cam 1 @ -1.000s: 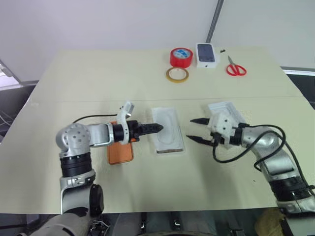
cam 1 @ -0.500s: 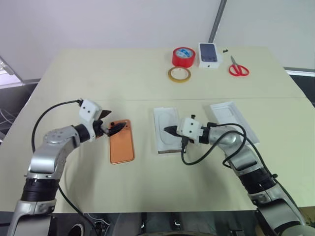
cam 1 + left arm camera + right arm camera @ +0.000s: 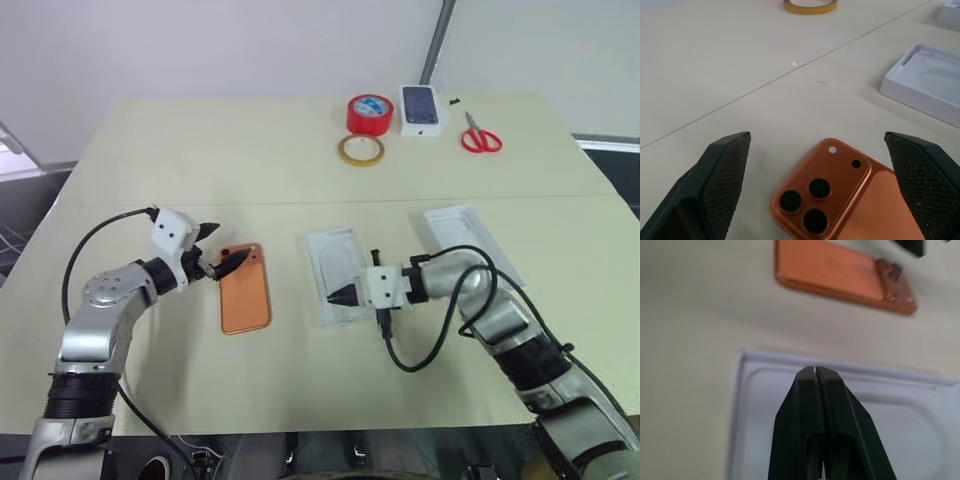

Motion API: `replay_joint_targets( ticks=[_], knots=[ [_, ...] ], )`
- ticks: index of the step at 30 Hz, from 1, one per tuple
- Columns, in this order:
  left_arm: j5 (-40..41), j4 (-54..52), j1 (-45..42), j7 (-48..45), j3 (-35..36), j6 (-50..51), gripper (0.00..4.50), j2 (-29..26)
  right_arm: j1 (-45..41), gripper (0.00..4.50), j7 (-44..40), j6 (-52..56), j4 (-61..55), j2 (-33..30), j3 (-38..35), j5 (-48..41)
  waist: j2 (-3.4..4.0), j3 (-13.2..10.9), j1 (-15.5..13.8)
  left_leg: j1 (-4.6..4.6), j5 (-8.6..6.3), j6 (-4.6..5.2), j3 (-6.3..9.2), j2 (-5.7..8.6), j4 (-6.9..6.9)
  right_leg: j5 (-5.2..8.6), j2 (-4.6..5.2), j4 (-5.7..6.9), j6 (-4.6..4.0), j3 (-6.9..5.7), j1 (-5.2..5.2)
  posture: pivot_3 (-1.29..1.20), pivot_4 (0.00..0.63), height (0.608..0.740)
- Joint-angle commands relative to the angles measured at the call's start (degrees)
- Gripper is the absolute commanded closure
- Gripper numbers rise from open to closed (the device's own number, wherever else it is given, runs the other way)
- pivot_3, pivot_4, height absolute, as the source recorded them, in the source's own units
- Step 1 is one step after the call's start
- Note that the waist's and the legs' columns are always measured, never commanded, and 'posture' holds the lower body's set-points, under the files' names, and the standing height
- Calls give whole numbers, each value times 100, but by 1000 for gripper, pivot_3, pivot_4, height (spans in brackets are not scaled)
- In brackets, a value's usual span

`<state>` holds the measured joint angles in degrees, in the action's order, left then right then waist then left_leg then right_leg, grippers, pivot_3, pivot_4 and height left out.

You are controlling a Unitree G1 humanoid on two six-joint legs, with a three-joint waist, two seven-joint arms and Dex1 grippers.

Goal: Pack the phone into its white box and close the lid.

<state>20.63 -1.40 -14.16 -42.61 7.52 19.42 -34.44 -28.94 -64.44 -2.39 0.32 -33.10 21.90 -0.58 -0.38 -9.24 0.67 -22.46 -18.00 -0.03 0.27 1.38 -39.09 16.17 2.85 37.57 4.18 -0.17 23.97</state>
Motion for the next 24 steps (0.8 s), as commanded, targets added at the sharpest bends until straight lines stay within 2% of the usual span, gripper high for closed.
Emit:
replay_joint_targets(
  ticks=[1, 5, 8, 11, 14, 18, 21, 24],
  knots=[
    [34, -229, 34, 94, 158, -30, 0, 0, -167, 4436, 249, -259, 271, 78, -189, 107, 0, 0, -12, 0, 0, 0, 0, 0, 0, 0, 0, -1, 0, 0, 0, 0, 150, 740],
    [511, -285, 27, 152, 342, 915, 0, -80, -466, 4436, 881, -668, 769, 227, -286, 485, 0, 0, 3, -1, 0, 0, 0, 0, 0, 0, 0, 0, 0, 0, 1, 0, 150, 740],
    [1243, -363, -16, 169, 625, 2600, 0, -410, -561, 4436, 1172, -297, 598, 655, -433, 201, -2, -1, 59, -1, 2, -4, -1, -1, 0, 0, -1, 19, 0, 0, 13, 0, 150, 740],
    [2052, -104, -28, -3, 1085, 3952, 0, -724, -650, 4436, 1378, -47, 606, 942, -139, 627, -2, -1, 54, -1, 8, -14, -2, -3, 3, 0, -5, 49, 0, 1, 33, 0, 150, 740],
    [2172, 108, 42, -3, 1093, 4617, 0, -977, -844, 4436, 1455, 247, 617, 1314, 10, 676, -3, -1, 44, -1, 10, -17, -2, -3, 1, 0, -6, 52, -1, 1, 34, 0, 150, 740],
    [2660, 302, -220, 176, 1412, 5573, 0, -887, -1186, 4436, 1395, 726, 720, 1746, 205, 714, -2, -1, 45, -1, 12, -20, -1, -3, -1, 0, -6, 55, -1, 0, 34, 0, 150, 740],
    [2774, 150, -272, 349, 1264, 6172, 0, -831, -1442, 4436, 1143, 1250, 910, 1964, 481, 746, -7, 3, 35, -1, 18, -31, -1, -2, -2, 0, -6, 55, -1, 1, 34, 0, 150, 740],
    [2735, -59, -207, 538, 1139, 6340, 0, -696, -1532, 4436, 879, 1487, 1123, 1962, 830, 943, -6, 4, 21, -1, 24, -41, -1, 3, -2, 0, -3, 54, -1, 1, 32, 0, 150, 740]
  ],
)
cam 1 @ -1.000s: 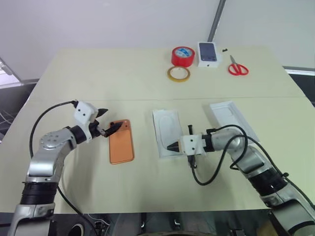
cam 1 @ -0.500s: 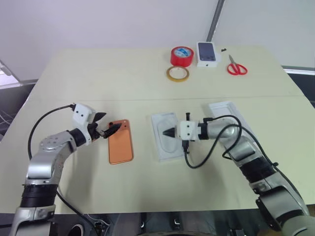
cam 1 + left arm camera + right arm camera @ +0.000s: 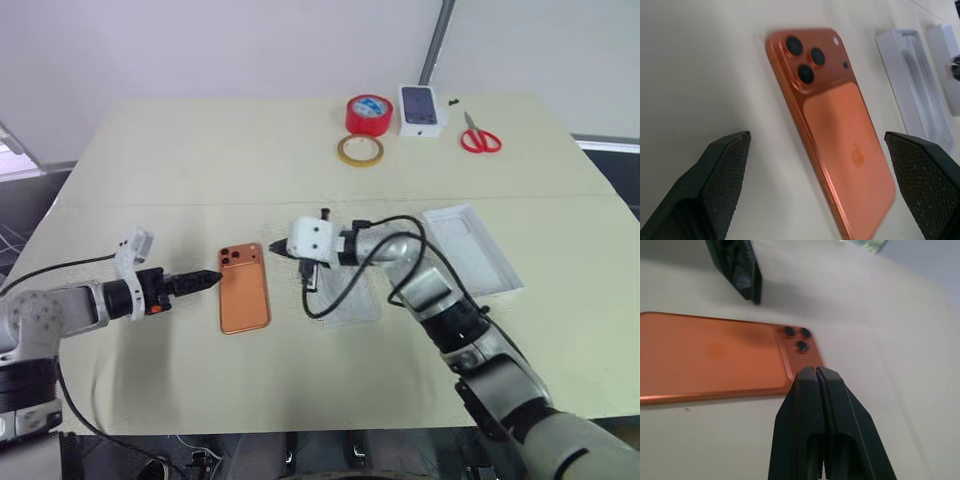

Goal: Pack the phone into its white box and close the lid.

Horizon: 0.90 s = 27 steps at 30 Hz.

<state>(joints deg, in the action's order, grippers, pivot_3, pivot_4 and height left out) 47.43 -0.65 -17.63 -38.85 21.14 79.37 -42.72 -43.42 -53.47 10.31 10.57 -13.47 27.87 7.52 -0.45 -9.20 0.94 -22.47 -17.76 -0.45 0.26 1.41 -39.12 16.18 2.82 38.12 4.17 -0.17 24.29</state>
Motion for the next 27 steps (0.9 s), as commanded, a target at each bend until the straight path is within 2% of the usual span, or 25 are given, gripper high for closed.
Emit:
replay_joint_targets(
  ticks=[1, 4, 9, 12, 15, 21, 27],
  knots=[
    [-30, -202, 182, 233, -325, 332, 0, 142, -111, 4436, -320, 334, 189, -19, 383, 235, 0, 0, -8, 0, 1, -3, 0, 1, 0, 0, 2, 0, 0, 0, 0, 0, 150, 740],
    [-82, -239, 181, 407, -349, 424, 0, 289, -205, 4436, -367, 394, 529, -44, 725, 624, 6, 5, -7, 2, 2, -3, 0, 3, 0, 0, 4, -1, 0, 0, -1, 0, 150, 740],
    [-1, -384, 158, 690, -280, 827, 0, 705, -288, 4436, -358, 390, 797, 116, 902, 816, 48, 58, -5, 17, 1, -1, 0, 4, 1, 0, 4, -1, 0, 0, -19, 0, 150, 740],
    [-78, -352, 126, 954, -148, 1058, 0, 1038, -265, 4436, -289, 449, 856, 263, 803, 764, 53, 67, -4, 43, -7, 11, 0, 5, 5, 0, 5, -3, 0, 0, -42, 0, 150, 740],
    [41, -437, 99, 1176, -89, 1308, 0, 1417, -210, 4436, -253, 410, 796, 314, 799, 781, 57, 71, -9, 112, -21, 31, 1, 5, 24, 1, 5, -13, -2, 0, -106, 0, 150, 740],
    [227, -250, -287, 1640, 36, 1313, 0, 2007, -202, 4436, -172, 354, 878, 328, 764, 825, 101, 108, -47, 118, -23, 35, 4, 15, 24, 1, 15, -16, -1, 0, -114, 0, 150, 740],
    [669, -190, -426, 1848, 33, 1313, 0, 2019, -203, 4436, -89, 272, 964, 303, 742, 883, 97, 109, -24, 114, -23, 34, 9, 20, 20, 1, 18, -19, -1, 0, -117, 0, 150, 740]
  ],
)
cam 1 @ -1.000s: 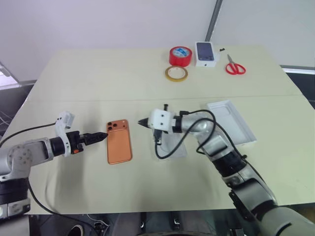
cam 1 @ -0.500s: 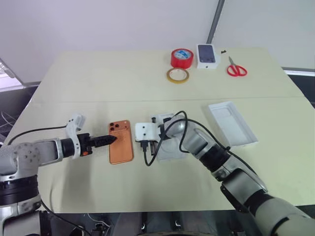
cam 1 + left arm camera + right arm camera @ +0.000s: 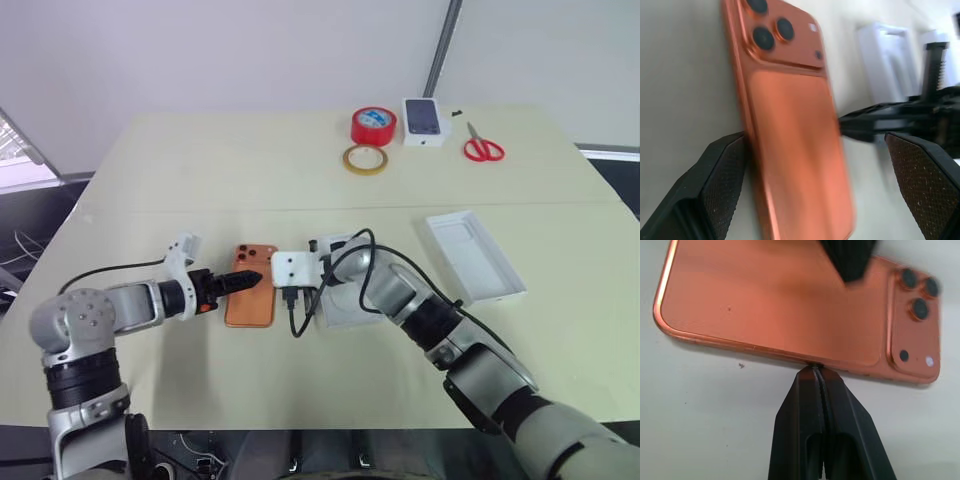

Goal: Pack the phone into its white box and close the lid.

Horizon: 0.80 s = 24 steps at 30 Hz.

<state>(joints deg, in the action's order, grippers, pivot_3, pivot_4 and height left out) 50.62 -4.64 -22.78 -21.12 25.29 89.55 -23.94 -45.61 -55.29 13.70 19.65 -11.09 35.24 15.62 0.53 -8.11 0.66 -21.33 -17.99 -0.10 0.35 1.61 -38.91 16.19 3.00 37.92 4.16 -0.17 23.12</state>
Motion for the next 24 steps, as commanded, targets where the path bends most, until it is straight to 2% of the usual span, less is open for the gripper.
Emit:
replay_joint_targets(
  ticks=[1, 6, 9, 13, 20, 23, 24],
  knots=[
    [386, 220, 81, 109, -372, 295, 0, 116, 15, 4436, 130, -73, 71, 71, -1, 85, -1, 0, 6, -2, 1, -1, 0, 0, 1, 0, 0, 0, 0, 0, 3, 0, 150, 740],
    [390, 295, 55, 256, -215, 295, 0, -84, 51, 4436, 133, -39, 37, 49, -4, 78, -4, -2, 32, -3, 2, -3, 0, 0, 1, 0, -1, 0, 0, 0, 5, 0, 150, 740],
    [500, 361, 100, 271, -118, 295, 720, -213, 52, 4500, 148, -56, 15, 38, -10, 78, -8, -5, 50, -4, 3, -5, 0, 0, 4, 0, -1, 0, 0, 0, 9, 0, 150, 740],
    [759, 417, 208, 223, -89, 295, 2699, -376, 7, 4500, 190, -68, 26, 74, -81, 29, -15, -10, 53, -10, 4, -8, 0, -1, 8, 0, -1, 0, 0, 0, 19, 0, 150, 740],
    [911, 598, 290, 199, -145, 295, 2699, -447, 30, 4500, 280, -97, -26, 103, -94, 26, -33, -21, 52, -14, 4, -9, 1, -2, 11, 1, -1, -3, -1, 1, 23, 0, 150, 740],
    [886, 750, 262, 319, -18, 295, 3538, -333, 60, 4500, 322, -131, -41, 68, -93, 41, -34, -22, 49, -14, 4, -9, 1, -2, 13, 1, -1, -4, -1, 1, 24, 0, 150, 740],
    [862, 779, 254, 350, 4, 295, 3947, -313, 65, 4500, 336, -136, -43, 60, -96, 44, -38, -20, 44, -14, 4, -9, 1, -2, 13, 1, -1, -5, -1, 1, 23, 0, 150, 740]
  ],
)
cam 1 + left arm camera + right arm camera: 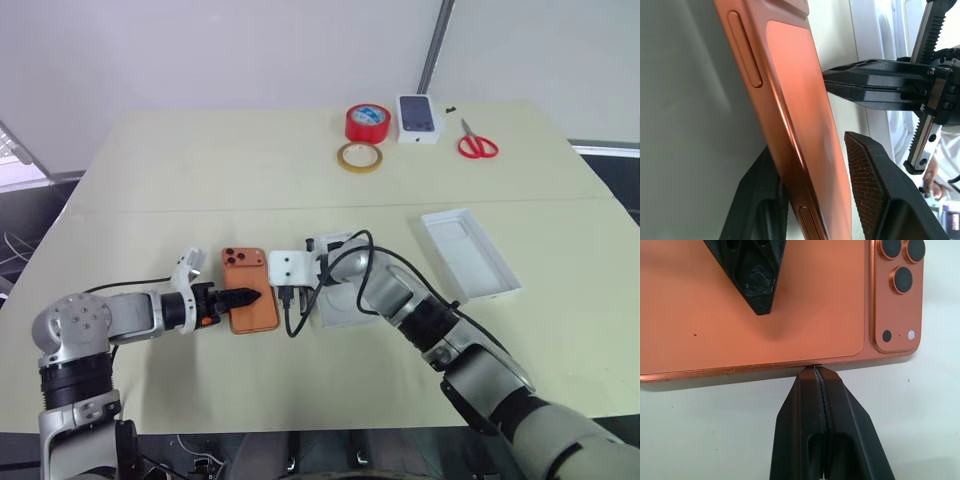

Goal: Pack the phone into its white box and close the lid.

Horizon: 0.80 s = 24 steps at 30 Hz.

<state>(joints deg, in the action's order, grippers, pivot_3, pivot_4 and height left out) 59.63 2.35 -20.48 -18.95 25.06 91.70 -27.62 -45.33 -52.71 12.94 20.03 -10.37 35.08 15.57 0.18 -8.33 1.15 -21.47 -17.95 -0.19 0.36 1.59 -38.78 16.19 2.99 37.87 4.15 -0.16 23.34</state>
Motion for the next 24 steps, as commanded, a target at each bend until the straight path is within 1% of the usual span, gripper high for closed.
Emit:
replay_joint_targets(
  ticks=[1, 6, 9, 10, 11, 13, 14, 16, 18, 21, 24],
  knots=[
    [-7, 111, 24, 138, 52, 80, 4399, 68, 40, 4500, 101, -66, -83, -21, -85, 56, -7, 4, -9, 2, 0, 0, 0, 0, 0, 0, 0, -1, 0, 0, -3, 0, 150, 740],
    [445, 328, 102, 83, 238, 80, 4455, 92, 39, 4500, 279, -236, -146, -39, -229, -24, -11, 1, 2, 3, 0, 0, 1, 0, 4, 0, 0, -4, 0, 0, -2, 0, 150, 740],
    [662, 371, 166, -43, 365, 80, 4455, 2, 40, 4500, 348, -144, -367, 115, -760, -565, -27, -11, 0, -6, 1, -1, 1, 0, 6, 0, 0, -4, 0, 0, 6, 0, 150, 740],
    [753, 349, 168, -69, 409, 80, 4455, -27, 62, 4500, 225, -100, -489, 103, -932, -791, -35, -19, 0, -8, 1, -1, 1, 0, 7, 0, 0, -4, 0, 0, 9, 0, 150, 740],
    [892, 396, 139, -69, 510, 80, 4455, -32, 113, 4500, -82, 168, -700, 83, -1175, -1223, -42, -28, -3, -8, 1, -1, 1, 0, 9, 0, 0, -5, 0, 0, 9, 0, 150, 740],
    [1053, 359, 115, -149, 708, 59, 4500, 1, 236, 3986, -560, 604, -1143, -40, -1679, -2015, -46, -36, -4, -14, 1, -1, 1, -1, 17, 0, 0, -18, 0, 0, 12, 0, 150, 740],
    [1067, 218, 161, -203, 750, -63, 4500, 35, 329, 3709, -816, 706, -1394, -171, -1795, -2293, -49, -38, -9, -18, 1, -1, 1, -1, 19, 0, 0, -20, 0, 0, 15, 0, 150, 740],
    [1048, -28, 275, -152, 849, -395, 4500, 211, 569, 2708, -1154, 680, -1842, -490, -1843, -2518, -49, -38, -27, -25, 1, -1, 2, -1, 36, 0, 0, -38, 1, -1, 20, 0, 150, 740],
    [950, -231, 420, -187, 738, -555, 4500, 233, 892, 1783, -1446, 599, -2225, -930, -1829, -2602, -49, -38, -41, -25, 1, -1, 2, -1, 54, -1, 1, -63, 1, -1, 17, 0, 150, 740],
    [1026, -163, 423, -156, 675, -470, 4500, 273, 1330, 372, -1750, 398, -2568, -1513, -1831, -2657, -49, -38, -44, -33, 1, -3, 1, -1, 70, -1, 2, -78, 1, -1, 26, 0, 150, 740],
    [1291, 23, 227, -89, 700, -164, 4500, 352, 1788, 372, -1920, 143, -2836, -2062, -1914, -2667, -51, -39, -48, -90, 17, -26, 1, -1, 65, -1, 2, -78, 1, -1, 77, 0, 150, 740]
  ],
)
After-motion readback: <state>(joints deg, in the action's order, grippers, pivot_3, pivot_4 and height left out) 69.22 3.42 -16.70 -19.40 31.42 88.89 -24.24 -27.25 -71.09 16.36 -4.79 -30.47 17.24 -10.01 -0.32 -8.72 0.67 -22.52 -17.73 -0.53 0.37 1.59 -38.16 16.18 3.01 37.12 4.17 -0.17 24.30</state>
